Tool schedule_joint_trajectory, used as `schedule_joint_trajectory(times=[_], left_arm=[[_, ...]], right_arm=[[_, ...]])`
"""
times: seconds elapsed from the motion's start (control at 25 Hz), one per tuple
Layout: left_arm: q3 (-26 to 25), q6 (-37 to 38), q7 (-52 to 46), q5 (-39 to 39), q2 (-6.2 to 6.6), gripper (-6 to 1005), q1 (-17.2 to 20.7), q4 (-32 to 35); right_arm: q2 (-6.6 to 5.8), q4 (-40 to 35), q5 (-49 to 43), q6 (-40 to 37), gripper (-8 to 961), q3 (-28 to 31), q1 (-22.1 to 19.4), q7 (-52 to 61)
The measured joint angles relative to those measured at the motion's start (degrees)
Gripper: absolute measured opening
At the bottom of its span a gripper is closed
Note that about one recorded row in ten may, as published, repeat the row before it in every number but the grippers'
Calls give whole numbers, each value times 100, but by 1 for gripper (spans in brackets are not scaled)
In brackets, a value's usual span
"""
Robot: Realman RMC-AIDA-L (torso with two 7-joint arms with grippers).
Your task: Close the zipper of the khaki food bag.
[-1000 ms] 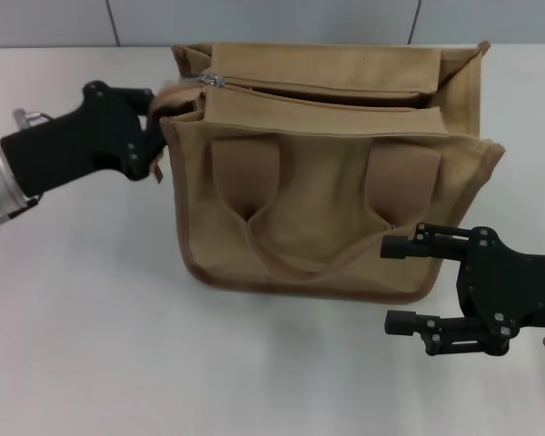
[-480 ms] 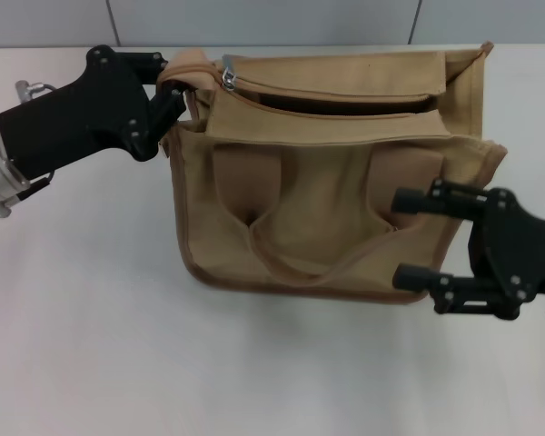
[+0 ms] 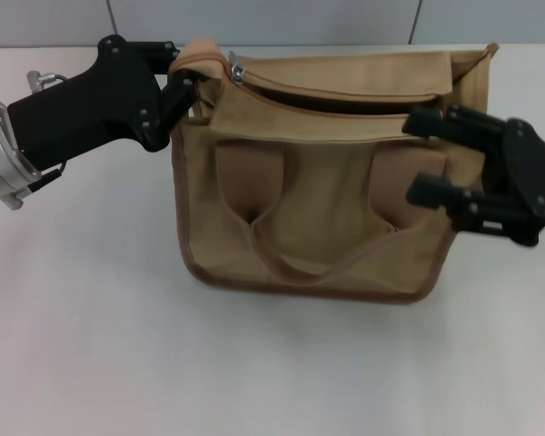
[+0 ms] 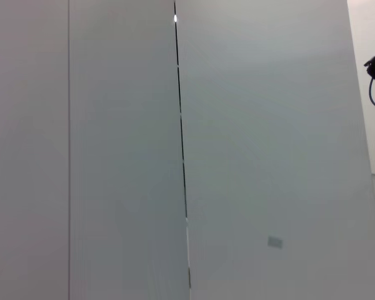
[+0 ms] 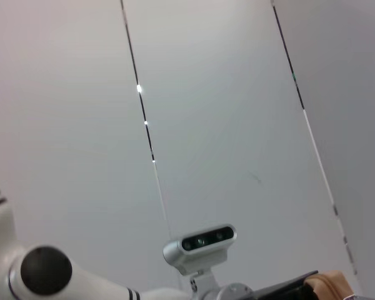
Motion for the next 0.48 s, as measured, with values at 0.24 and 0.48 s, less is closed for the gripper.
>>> schedule_joint_trajectory(times=[0.24, 0.48], left_arm=[[99, -170, 34, -39, -7, 1, -155, -164], [131, -160, 155, -123, 29, 0, 142, -87]], right_arm=[[-80, -34, 14, 290, 779, -45, 336, 888], [-65, -35, -9, 726, 779, -80, 357, 953]])
